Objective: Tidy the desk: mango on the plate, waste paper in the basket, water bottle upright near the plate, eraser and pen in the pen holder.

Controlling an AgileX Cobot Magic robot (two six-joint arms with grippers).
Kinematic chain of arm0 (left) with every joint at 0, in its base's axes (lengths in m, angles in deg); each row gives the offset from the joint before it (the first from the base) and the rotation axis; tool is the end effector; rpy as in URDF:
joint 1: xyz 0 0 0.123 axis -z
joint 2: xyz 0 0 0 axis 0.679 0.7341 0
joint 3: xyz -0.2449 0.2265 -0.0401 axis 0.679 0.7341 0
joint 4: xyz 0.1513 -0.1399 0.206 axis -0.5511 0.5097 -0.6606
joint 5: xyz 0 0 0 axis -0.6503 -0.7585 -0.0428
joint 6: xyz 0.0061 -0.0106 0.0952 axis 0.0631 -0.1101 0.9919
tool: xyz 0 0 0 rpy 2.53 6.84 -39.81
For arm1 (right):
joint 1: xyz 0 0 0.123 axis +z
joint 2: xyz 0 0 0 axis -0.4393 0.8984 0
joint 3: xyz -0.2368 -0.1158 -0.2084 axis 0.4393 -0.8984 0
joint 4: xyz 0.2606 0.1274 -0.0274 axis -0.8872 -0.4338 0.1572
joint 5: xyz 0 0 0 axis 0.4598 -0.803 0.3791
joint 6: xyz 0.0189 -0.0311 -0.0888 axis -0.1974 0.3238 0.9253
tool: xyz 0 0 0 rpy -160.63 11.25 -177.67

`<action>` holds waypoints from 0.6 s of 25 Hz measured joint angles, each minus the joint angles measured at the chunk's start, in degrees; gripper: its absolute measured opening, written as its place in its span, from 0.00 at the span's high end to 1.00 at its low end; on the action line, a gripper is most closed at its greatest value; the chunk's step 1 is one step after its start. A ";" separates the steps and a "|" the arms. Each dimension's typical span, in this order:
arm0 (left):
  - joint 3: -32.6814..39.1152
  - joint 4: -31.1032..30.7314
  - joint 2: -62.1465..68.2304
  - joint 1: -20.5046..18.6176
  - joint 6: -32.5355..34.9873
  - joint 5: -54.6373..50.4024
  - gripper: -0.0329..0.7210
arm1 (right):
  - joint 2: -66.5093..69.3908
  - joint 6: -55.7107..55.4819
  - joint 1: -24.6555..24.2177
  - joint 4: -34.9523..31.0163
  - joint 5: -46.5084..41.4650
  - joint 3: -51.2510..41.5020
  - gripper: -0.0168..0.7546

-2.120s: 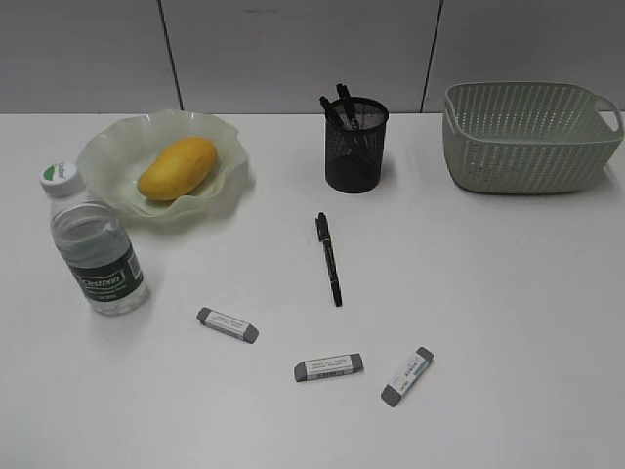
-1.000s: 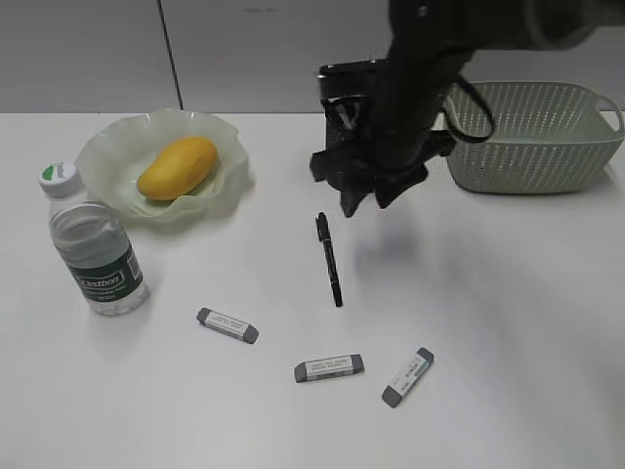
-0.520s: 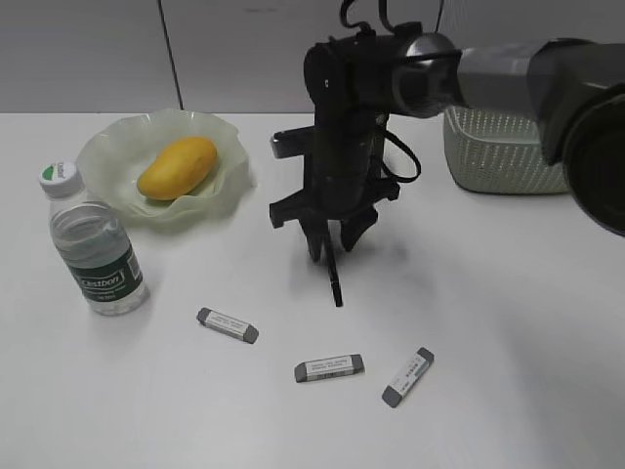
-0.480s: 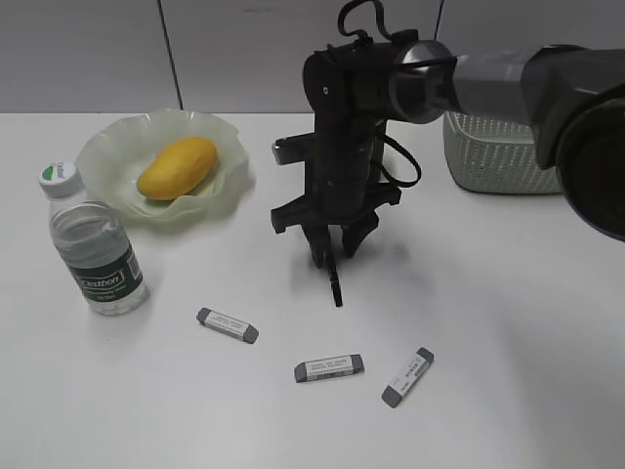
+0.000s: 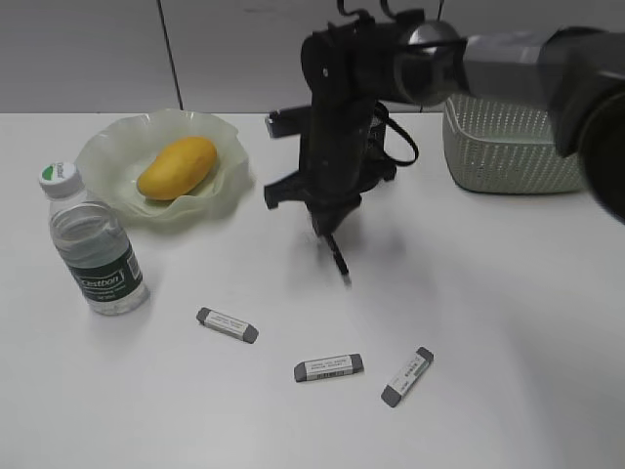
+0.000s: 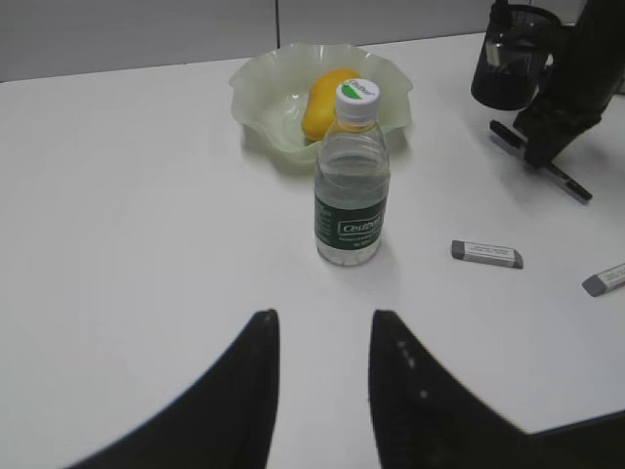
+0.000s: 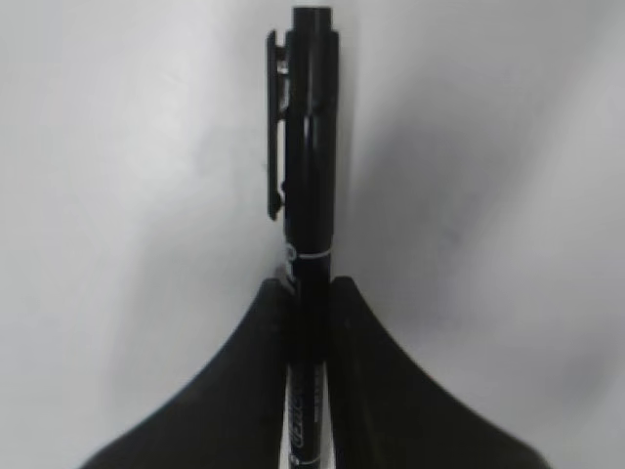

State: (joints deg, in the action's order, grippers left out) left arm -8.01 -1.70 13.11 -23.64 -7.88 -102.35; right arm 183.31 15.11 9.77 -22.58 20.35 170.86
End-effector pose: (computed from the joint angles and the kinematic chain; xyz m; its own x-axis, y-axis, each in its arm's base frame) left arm -0.0195 0.0145 0.3071 -0.4095 0.0512 -0.9109 0.2274 0.9726 -0.0476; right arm 0.4604 0.3324 0.1318 -0.9207 -0.3580 -0.1554 -0.3679 0.9290 0.0399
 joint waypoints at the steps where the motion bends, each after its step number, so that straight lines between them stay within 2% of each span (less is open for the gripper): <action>1: 0.00 0.00 0.00 0.00 0.00 0.00 0.64 | -1.89 0.05 0.32 0.00 1.14 -0.03 0.86; 3: 0.00 0.00 0.00 0.00 0.00 0.00 0.64 | -7.27 0.04 1.28 1.58 4.99 -0.55 0.86; 6: 0.00 0.00 0.00 0.00 0.00 0.00 0.64 | -18.14 -3.77 2.07 8.34 17.87 -6.74 0.86; 8: 0.00 0.00 0.00 0.00 0.00 0.00 0.64 | -25.93 -9.62 1.76 18.01 31.86 -15.66 0.86; 10: 0.00 0.00 0.00 0.00 0.00 0.00 0.64 | -32.40 -15.39 -0.40 30.87 51.76 -27.19 0.86; 11: 0.00 0.00 0.00 0.00 0.00 0.00 0.64 | -33.84 -16.67 -2.17 34.53 60.94 -31.72 0.86; 12: 0.00 0.00 0.00 0.00 0.00 0.00 0.64 | -34.50 -17.58 -3.68 34.62 66.22 -34.54 0.86; 15: 0.00 0.00 0.00 0.00 0.00 0.00 0.64 | -32.26 -16.78 -9.05 25.96 75.20 -40.01 0.86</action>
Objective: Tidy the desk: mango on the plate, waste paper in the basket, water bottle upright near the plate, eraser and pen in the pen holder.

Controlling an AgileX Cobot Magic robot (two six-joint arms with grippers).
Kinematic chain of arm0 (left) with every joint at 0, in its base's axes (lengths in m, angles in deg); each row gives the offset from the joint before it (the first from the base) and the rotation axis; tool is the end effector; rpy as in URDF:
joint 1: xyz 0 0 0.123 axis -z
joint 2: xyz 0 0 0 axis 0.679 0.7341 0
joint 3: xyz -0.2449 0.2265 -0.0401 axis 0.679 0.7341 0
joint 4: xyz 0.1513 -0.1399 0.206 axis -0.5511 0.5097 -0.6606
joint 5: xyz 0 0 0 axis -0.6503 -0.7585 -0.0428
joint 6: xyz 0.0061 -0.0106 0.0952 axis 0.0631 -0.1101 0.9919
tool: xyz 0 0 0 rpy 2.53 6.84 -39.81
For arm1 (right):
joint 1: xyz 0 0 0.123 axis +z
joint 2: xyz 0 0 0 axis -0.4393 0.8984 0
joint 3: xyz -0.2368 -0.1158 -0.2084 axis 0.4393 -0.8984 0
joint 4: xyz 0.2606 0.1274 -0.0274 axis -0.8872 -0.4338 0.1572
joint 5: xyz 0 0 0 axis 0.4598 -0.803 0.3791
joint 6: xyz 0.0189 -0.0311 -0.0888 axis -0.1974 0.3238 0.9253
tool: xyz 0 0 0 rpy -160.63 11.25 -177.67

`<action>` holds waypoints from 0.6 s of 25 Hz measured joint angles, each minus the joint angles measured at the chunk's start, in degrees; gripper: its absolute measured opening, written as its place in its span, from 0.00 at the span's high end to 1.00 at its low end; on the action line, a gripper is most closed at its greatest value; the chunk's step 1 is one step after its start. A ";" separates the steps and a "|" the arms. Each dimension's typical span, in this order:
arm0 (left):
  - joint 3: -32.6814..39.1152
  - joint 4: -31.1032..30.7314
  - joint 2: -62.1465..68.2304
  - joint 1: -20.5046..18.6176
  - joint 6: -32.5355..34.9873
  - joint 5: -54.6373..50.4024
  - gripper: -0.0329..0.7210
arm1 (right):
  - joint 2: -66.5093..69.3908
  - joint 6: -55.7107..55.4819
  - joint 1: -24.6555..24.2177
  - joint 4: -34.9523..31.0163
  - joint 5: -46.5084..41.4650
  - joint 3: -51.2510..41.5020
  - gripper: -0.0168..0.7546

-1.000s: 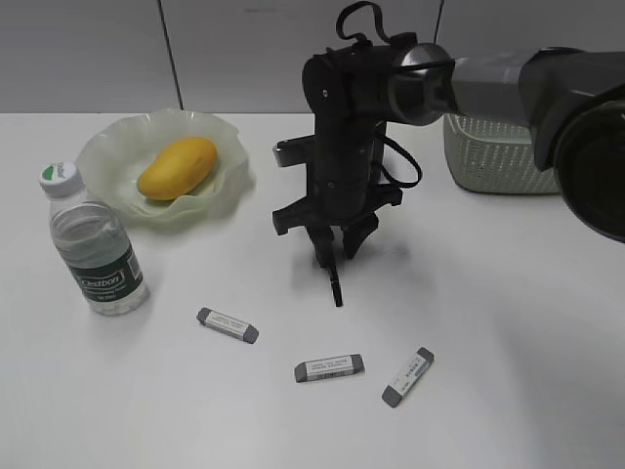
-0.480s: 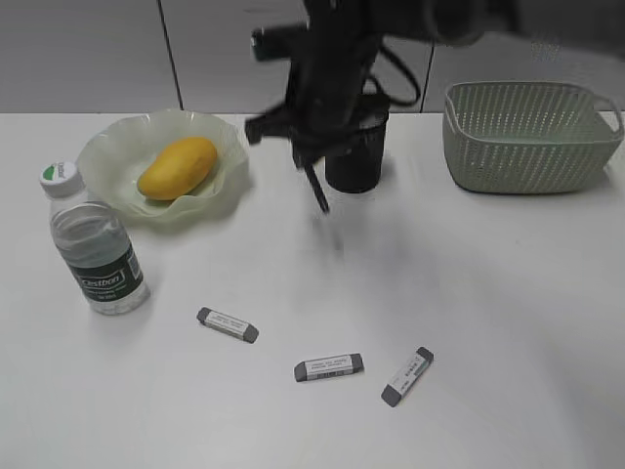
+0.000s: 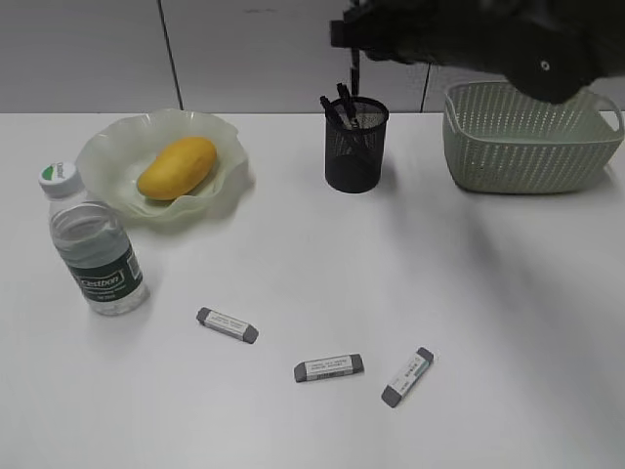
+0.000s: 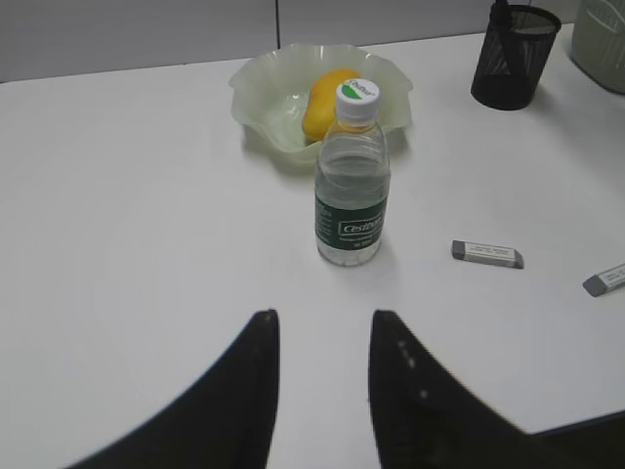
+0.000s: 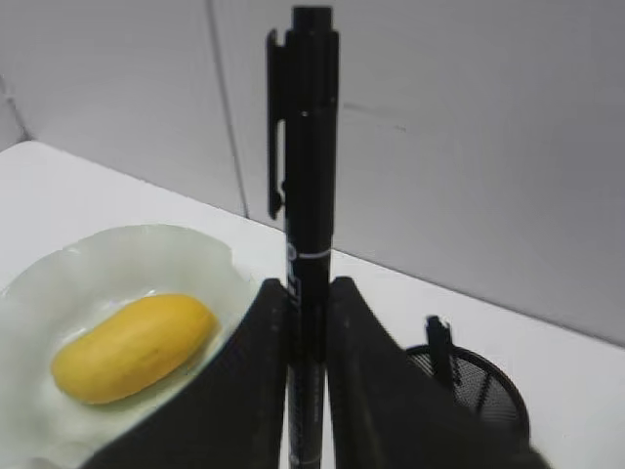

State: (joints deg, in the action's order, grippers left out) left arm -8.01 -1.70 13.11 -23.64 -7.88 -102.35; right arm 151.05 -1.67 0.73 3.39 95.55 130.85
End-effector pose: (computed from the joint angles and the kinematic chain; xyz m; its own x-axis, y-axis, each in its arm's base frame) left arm -0.0195 0.0145 0.3071 -0.4095 0.0512 -0.9109 0.2274 0.9726 -0.0476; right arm 0.4275 0.2287 0.2826 -0.2860 -0.0265 -0.9579 -0.5236 0.8415 0.1331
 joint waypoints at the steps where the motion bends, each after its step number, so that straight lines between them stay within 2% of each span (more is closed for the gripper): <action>1: 0.00 0.00 0.00 0.00 0.00 0.00 0.64 | 1.48 1.06 -1.78 -3.02 3.27 -0.82 0.86; 3: 0.00 0.00 0.00 0.00 0.00 0.00 0.64 | 3.93 3.76 -4.40 -8.23 9.50 -1.29 0.86; 6: 0.00 0.00 0.00 0.00 0.00 0.00 0.64 | 6.26 10.49 -5.08 -13.22 14.17 -0.53 0.86; 15: 0.00 0.00 0.00 0.00 0.00 0.00 0.64 | 15.85 21.40 -5.08 -14.96 22.25 0.02 0.86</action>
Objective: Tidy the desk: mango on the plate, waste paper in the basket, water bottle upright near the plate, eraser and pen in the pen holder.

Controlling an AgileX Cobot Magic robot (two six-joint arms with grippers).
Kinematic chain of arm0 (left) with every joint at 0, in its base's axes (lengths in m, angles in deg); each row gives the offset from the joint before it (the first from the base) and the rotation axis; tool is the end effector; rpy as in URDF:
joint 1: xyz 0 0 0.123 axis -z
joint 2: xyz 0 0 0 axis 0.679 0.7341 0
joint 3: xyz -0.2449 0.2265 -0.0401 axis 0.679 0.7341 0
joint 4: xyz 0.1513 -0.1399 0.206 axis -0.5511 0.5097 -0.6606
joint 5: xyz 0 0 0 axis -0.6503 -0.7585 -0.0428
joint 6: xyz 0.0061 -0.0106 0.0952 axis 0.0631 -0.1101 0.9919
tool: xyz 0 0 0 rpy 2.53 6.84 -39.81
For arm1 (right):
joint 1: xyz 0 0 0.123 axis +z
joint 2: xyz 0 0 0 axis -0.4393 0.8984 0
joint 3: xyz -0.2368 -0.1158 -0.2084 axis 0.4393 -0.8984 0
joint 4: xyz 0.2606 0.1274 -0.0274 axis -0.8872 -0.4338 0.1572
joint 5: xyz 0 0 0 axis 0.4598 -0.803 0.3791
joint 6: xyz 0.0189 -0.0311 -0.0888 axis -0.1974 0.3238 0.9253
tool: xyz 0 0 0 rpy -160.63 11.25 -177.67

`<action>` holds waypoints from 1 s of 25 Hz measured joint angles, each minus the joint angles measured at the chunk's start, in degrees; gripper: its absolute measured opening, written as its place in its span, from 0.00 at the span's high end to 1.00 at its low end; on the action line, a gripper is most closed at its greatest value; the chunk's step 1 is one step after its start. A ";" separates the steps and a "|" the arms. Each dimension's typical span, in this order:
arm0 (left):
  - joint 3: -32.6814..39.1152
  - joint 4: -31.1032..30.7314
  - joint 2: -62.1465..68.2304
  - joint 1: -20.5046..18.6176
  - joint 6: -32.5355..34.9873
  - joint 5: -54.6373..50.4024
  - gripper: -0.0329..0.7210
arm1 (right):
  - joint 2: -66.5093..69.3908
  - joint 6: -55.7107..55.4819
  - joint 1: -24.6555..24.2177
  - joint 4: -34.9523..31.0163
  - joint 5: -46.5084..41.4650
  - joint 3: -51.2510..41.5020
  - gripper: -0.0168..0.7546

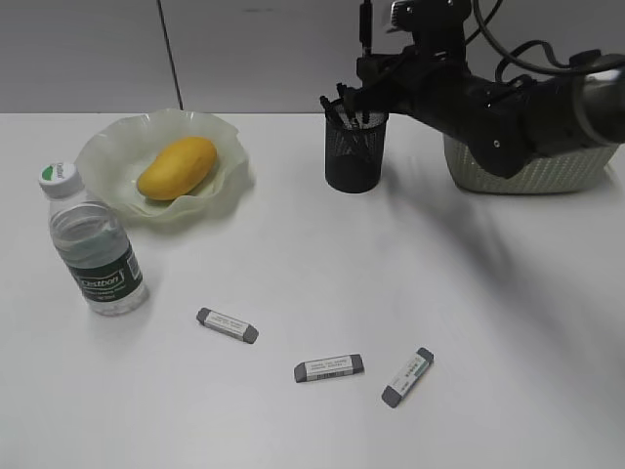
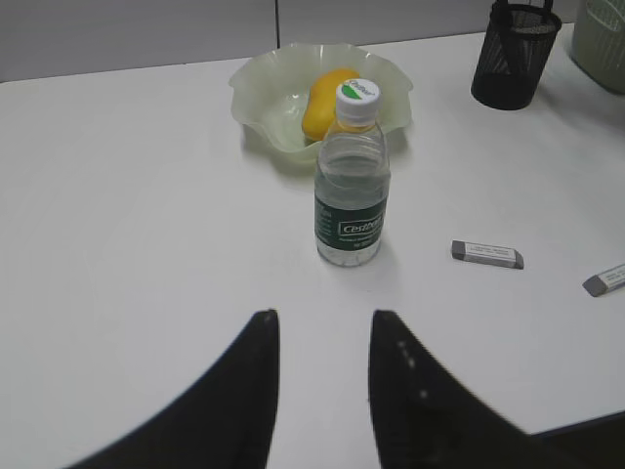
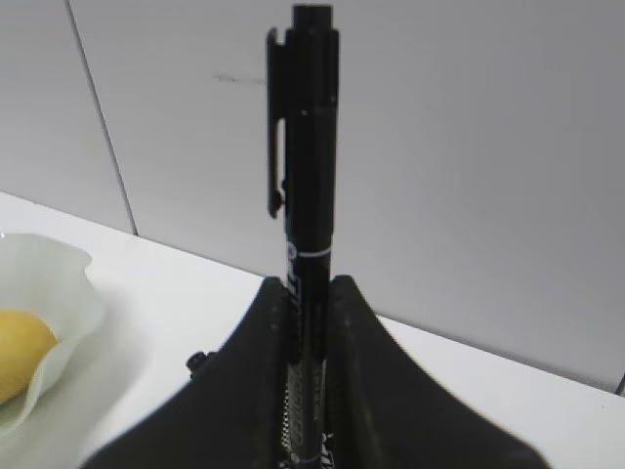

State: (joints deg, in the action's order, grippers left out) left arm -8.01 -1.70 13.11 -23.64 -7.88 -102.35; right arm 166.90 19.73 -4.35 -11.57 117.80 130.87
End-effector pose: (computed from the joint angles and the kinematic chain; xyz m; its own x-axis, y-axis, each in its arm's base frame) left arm -0.0195 0.0145 0.3071 -0.4095 0.0512 -0.9109 0.2274 0.9726 -0.0476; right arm 0.4812 0.2037 0.1806 -0.1289 -0.0311 -0.9912 -0.4735 0.8801 0.0340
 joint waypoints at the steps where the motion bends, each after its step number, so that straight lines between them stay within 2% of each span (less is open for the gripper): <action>1: 0.00 0.00 0.00 0.00 0.00 0.00 0.64 | 0.76 0.77 0.00 -0.13 0.39 0.00 0.85; 6: 0.00 0.00 0.00 0.00 0.00 0.00 0.64 | 3.09 1.74 0.00 -0.30 0.47 0.00 0.64; 11: 0.00 0.00 0.00 0.00 0.00 0.00 0.64 | 3.09 1.76 0.00 -0.30 0.33 0.00 0.54; 13: 0.00 0.00 0.00 0.00 0.00 0.00 0.64 | 1.82 0.72 0.00 -0.30 -3.68 0.00 0.50; 16: 0.00 0.00 0.00 0.00 0.00 0.00 0.64 | -4.51 -1.18 0.00 -0.25 -18.84 -0.05 0.47; 19: 0.00 0.00 0.00 0.00 0.00 0.00 0.64 | -13.57 -1.36 0.00 -0.61 -39.35 0.00 0.46; 25: 0.00 0.00 0.00 0.00 0.00 0.00 0.64 | -31.45 -0.16 0.00 -1.41 -74.46 -2.64 0.46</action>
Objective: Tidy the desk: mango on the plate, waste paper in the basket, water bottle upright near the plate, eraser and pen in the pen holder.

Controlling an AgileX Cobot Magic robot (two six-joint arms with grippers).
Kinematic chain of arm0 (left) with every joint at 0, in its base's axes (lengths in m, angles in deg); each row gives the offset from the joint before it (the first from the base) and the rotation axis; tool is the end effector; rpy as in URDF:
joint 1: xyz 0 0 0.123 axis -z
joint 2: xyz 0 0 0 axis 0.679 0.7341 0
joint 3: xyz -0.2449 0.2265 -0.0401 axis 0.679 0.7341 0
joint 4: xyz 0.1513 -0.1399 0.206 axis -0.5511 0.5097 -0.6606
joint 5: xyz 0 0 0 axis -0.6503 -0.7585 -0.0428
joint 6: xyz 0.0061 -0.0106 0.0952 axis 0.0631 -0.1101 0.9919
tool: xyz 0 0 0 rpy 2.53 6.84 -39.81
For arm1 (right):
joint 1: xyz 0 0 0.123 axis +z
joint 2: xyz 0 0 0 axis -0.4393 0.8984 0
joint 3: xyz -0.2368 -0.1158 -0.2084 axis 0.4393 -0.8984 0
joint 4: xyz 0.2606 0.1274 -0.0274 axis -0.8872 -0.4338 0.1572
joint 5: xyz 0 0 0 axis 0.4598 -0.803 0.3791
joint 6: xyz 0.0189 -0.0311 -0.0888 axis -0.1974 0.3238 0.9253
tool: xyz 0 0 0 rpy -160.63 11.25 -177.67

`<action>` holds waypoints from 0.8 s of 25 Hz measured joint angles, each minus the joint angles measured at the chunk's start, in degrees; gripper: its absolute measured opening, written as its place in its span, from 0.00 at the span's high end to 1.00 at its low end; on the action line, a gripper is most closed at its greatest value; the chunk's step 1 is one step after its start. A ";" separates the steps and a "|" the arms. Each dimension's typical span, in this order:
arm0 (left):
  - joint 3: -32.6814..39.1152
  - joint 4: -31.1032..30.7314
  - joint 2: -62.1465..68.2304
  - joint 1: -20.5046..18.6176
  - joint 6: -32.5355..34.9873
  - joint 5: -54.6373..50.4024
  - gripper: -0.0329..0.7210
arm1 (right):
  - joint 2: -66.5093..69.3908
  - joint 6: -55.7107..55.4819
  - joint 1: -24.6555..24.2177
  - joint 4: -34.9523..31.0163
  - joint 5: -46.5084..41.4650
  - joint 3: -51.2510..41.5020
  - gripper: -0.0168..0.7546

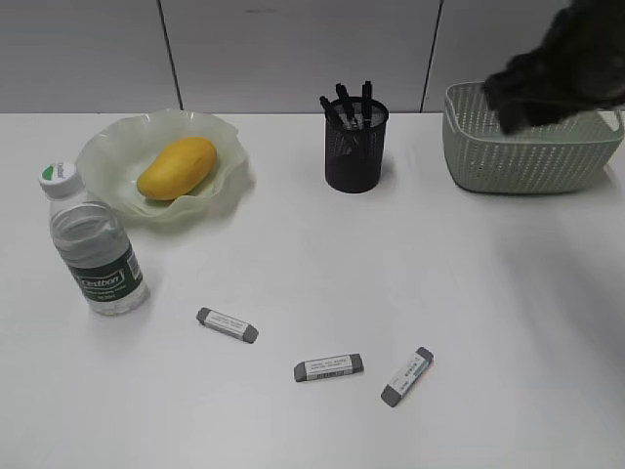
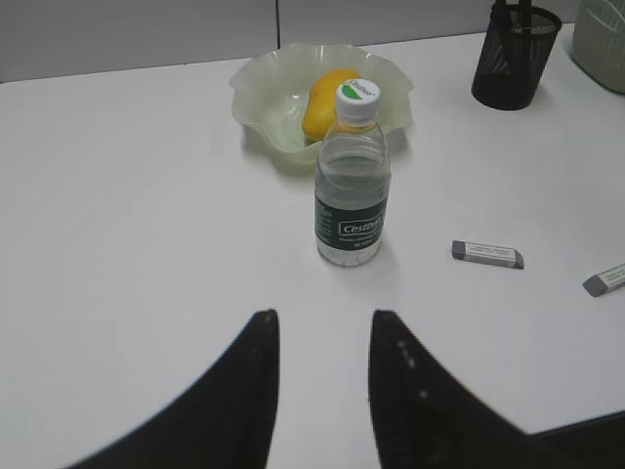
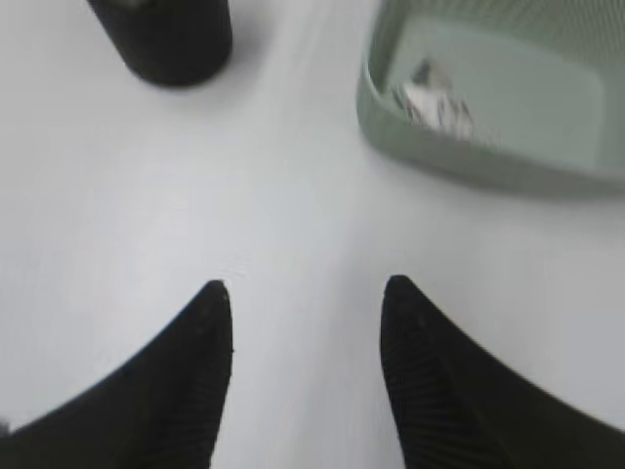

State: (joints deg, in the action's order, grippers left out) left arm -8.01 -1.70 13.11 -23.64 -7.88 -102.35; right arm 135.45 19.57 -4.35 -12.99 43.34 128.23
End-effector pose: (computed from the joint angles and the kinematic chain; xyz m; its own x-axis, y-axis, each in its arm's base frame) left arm -0.0195 0.0145 0.3071 -0.4095 0.0512 -0.9109 0.2274 0.9726 -0.0476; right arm 0.3608 0.1334 0.3173 -0.7451 -0.2558 -0.6159 -0.2836 0.9574 -0.0544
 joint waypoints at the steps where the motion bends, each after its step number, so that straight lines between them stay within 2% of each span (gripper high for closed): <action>1: 0.00 0.00 0.00 0.00 0.00 0.00 0.64 | -2.67 0.06 0.00 -0.36 -6.03 -1.06 0.47; 4: 0.00 0.00 0.00 0.00 0.00 0.00 0.64 | -12.21 0.73 0.00 -1.50 -20.85 -5.34 0.50; 7: 0.00 0.00 0.00 0.00 0.00 0.00 0.64 | -23.30 0.80 0.00 -2.93 -30.18 -11.77 0.54; 14: 0.00 0.11 0.00 0.00 0.00 0.00 0.64 | -57.73 2.47 0.00 -5.99 -33.12 -27.70 0.58; 20: 0.00 0.17 0.00 0.00 0.00 0.00 0.64 | -83.50 8.40 0.00 -6.06 -33.40 -33.57 0.59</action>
State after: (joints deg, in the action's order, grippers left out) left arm -8.01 -1.53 13.11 -23.64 -7.88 -102.35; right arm 51.96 27.97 -4.35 -19.04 9.95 94.66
